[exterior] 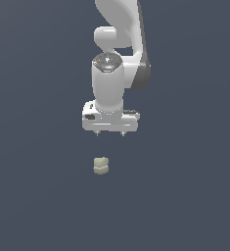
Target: Pick up the object and move it to a goal position.
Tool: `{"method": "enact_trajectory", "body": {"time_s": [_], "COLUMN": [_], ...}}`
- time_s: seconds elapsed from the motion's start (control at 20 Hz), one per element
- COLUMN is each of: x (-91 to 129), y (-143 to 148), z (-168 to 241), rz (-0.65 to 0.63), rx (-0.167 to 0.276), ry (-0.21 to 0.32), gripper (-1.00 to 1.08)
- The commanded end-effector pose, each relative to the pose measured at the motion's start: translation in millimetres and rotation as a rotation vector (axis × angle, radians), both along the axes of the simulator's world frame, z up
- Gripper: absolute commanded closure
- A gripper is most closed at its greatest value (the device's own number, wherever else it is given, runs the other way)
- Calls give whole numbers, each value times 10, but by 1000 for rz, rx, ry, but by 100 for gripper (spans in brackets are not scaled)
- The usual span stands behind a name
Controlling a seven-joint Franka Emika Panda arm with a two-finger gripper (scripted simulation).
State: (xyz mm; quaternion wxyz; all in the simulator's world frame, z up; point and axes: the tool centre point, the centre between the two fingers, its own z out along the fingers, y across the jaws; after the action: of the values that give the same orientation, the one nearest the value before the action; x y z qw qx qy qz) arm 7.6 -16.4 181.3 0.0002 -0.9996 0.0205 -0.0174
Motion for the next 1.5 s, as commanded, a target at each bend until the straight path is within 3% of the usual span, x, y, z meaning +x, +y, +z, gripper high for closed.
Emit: {"method": "enact_trajectory", "body": {"time_s": [0.0,0.45,0.85,1.45], "x": [0,-32,-11,334], "y": [0,225,212,-8], "z": [0,100,83,-234], "rz": [0,23,25,46], "rx": [0,2,1,0], "ry": [0,8,8,18], "gripper": [-92,-92,-92,-92]}}
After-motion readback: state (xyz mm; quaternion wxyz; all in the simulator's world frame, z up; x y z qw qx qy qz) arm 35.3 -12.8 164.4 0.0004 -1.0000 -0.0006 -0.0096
